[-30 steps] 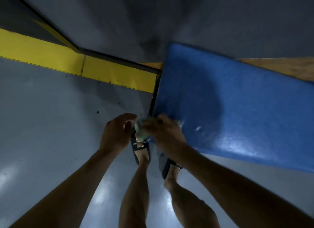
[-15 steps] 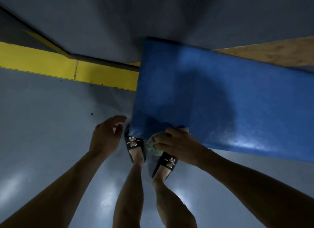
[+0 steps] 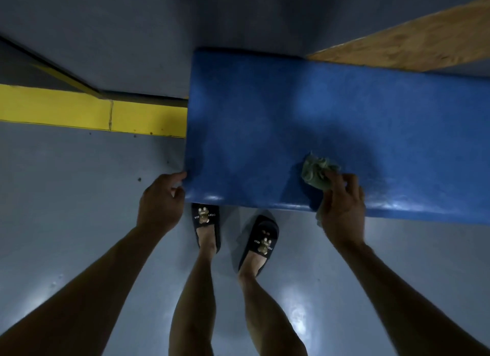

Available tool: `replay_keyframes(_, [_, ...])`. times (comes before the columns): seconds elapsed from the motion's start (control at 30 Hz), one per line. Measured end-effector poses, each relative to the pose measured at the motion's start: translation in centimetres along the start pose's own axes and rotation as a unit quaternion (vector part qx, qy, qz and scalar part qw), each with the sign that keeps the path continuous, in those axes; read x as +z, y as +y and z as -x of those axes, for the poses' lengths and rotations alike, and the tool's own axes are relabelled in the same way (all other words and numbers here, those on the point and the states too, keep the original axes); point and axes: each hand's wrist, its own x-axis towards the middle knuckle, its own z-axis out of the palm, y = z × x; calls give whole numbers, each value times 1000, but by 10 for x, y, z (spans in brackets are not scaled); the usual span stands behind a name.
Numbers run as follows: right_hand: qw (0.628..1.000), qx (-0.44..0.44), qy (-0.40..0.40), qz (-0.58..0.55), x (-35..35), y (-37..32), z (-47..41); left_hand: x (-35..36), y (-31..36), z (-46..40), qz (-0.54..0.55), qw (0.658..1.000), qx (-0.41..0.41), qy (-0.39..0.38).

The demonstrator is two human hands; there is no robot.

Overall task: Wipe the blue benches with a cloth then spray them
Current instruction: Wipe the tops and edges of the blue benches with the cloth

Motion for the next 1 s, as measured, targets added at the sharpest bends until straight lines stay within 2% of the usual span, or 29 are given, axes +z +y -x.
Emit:
replay_keyframes(0.07, [997, 59, 42, -28, 24, -30, 8, 0, -1, -2, -2, 1000, -9, -5])
replay_keyframes(0.17, [998, 45, 15, -35, 60, -95, 20, 0, -4, -4, -4, 1000, -21, -19])
replay_keyframes(0.27, [994, -92, -45, -31, 85, -157, 26, -3, -6, -6, -9, 999, -12, -29])
replay_keyframes(0.33, [969, -225, -98, -5, 91, -175, 27, -7, -7, -8, -16, 999, 0, -40])
replay_keyframes(0.4, [927, -346, -136, 45, 85, -168, 16, -12, -8, -10, -16, 998, 5, -62])
replay_keyframes(0.47, [899, -405, -129, 103, 70, -133, -9, -16, -9, -12, -14, 997, 18, -73])
replay_keyframes(0.53, [928, -344, -61, 132, 47, -85, -44, -19, -9, -16, -10, 997, 33, -73])
replay_keyframes(0.63, [991, -79, 19, 104, 18, -47, -79, -22, -6, -25, 17, 996, 52, -75])
replay_keyframes(0.7, [992, 72, 72, 70, 35, -77, -75, -23, -3, -33, 8, 994, 85, -73])
replay_keyframes(0.73, [991, 94, 77, 55, 51, -104, -64, -24, -2, -37, 0, 993, 97, -68])
replay_keyframes(0.77, [994, 74, 70, 34, 68, -134, -50, -25, 0, -41, -6, 993, 100, -66])
replay_keyframes(0.8, [999, 15, 47, 17, 84, -161, -35, -26, 2, -45, -9, 992, 100, -72])
replay_keyframes(0.87, [985, -168, -23, 26, 100, -195, -15, -29, 3, -52, -1, 991, 104, -85])
replay_keyframes(0.93, [935, -343, -53, 70, 95, -183, -33, -33, 6, -58, -2, 987, 121, -102])
replay_keyframes(0.97, [915, -387, -55, 97, 89, -166, -52, -35, 6, -63, -9, 986, 129, -108])
replay_keyframes(1.0, [912, -388, -48, 121, 80, -148, -75, -37, 8, -68, -16, 985, 133, -113])
